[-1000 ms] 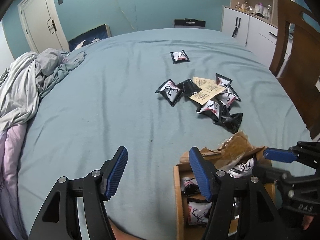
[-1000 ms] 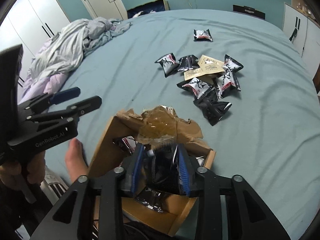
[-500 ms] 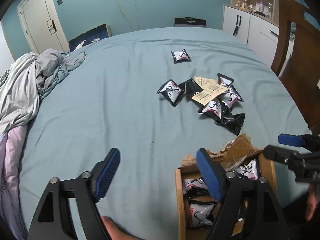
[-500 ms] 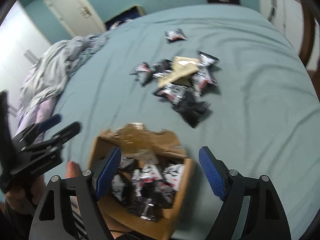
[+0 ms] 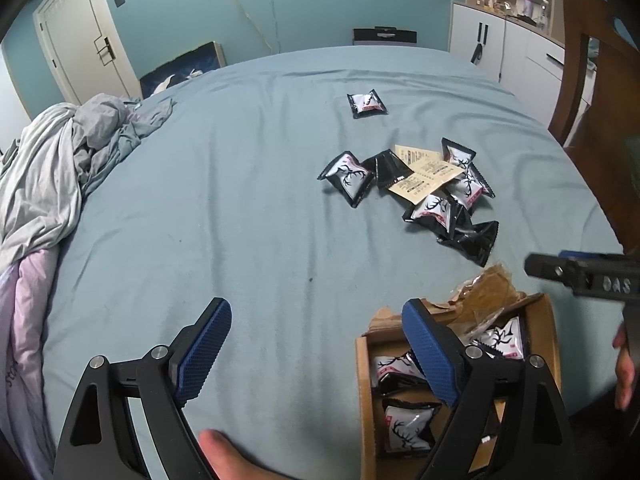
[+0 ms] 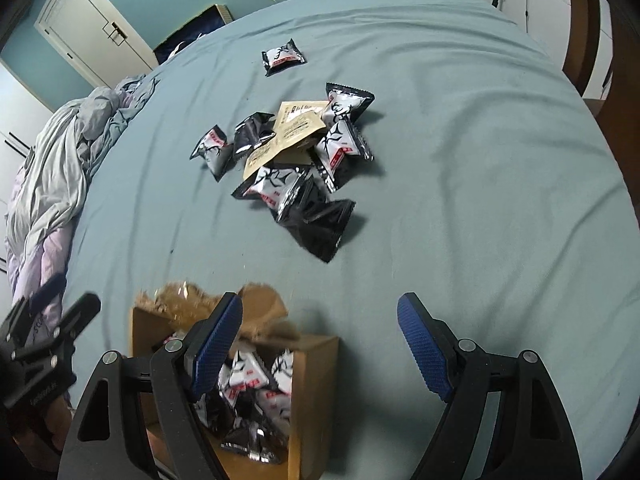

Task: Organize snacks
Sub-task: 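Grasp a black packet from the pile with the right tool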

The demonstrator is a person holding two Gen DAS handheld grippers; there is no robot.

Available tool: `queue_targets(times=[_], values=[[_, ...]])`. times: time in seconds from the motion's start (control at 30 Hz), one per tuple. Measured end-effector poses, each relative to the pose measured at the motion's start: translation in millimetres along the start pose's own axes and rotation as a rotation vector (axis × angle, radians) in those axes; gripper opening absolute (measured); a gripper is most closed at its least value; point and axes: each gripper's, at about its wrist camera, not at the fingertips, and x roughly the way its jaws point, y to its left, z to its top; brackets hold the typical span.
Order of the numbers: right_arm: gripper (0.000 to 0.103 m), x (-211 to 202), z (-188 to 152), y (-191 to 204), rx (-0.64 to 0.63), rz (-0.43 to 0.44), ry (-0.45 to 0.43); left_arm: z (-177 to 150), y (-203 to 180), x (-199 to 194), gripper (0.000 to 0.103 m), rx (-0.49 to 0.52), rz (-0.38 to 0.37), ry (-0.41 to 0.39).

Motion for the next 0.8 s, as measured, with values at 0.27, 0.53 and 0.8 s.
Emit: queue_targets(times=[0.27, 0.53, 0.8], values=[[0.079, 42, 33, -7, -0.017, -0.022, 0.067, 2, 1, 4, 0.088, -0.008, -0.012, 0.012], [0.079, 83, 55, -4, -0.028, -0.020, 0.111, 4, 2, 14, 0.088, -0.004, 0.007, 0.031], [0.079, 110, 58, 13, -0.130, -0.045, 0.102, 8, 3, 24, 0.088, -0.009, 0.044, 0.025]])
